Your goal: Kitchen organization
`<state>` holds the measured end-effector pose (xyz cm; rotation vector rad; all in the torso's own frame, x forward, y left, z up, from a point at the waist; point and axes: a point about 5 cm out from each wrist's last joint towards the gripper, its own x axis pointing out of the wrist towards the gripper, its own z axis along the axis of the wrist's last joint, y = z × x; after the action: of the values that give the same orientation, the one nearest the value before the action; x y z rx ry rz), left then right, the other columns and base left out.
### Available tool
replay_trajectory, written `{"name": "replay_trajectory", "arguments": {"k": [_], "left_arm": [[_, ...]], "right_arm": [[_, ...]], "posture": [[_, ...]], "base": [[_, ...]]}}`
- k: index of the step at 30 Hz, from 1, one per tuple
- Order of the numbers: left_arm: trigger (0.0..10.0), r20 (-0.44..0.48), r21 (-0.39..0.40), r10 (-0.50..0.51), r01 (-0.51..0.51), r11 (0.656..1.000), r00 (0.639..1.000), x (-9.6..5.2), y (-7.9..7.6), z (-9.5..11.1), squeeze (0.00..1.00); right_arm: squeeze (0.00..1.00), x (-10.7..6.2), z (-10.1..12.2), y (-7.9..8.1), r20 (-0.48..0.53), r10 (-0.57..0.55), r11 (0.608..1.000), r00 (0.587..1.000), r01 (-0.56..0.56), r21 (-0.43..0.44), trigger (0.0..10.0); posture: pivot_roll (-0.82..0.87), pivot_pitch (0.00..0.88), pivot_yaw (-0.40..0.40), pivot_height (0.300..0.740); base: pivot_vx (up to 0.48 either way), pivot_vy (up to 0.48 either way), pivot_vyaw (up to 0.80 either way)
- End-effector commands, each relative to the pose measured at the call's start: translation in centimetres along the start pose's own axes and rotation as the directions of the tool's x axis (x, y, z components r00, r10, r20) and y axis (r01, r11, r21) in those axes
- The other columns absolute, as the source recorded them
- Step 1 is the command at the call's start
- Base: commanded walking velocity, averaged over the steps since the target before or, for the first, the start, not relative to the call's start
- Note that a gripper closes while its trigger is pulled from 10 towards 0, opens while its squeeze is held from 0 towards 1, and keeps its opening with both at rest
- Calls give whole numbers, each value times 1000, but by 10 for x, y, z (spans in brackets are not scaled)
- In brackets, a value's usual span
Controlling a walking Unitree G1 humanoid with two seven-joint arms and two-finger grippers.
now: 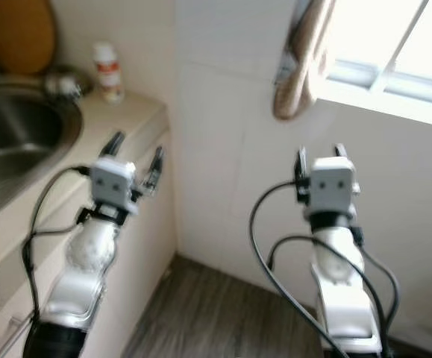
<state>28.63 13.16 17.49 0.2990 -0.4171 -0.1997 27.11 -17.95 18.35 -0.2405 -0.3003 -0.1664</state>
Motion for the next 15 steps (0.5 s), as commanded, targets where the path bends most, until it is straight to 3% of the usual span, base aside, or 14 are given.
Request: {"name": "replay_trajectory", "arguments": {"k": [1, 11, 15], "left_arm": [[10000, -3, 20, -2, 2, 1000, 1000, 0, 3, 0, 0], [10000, -23, 20, -17, 17, 1000, 1000, -1, -1, -6, 0], [10000, -38, 17, -21, 21, 1000, 999, 0, -4, -9, 0]], "right_arm": [[0, 0, 1, 1, 2, -5, 1000, 1000, 5, -6, 10000], [0, 3, -3, -1, -24, -33, 999, 999, 33, -2, 10000], [0, 7, -5, -10, -35, -83, 997, 996, 82, -5, 10000]], "posture": [[43, 0, -68, 740], [30, 0, -56, 740], [20, 0, -50, 740]], "base": [[0, 0, -800], [0, 0, -795], [0, 0, -788]]}}
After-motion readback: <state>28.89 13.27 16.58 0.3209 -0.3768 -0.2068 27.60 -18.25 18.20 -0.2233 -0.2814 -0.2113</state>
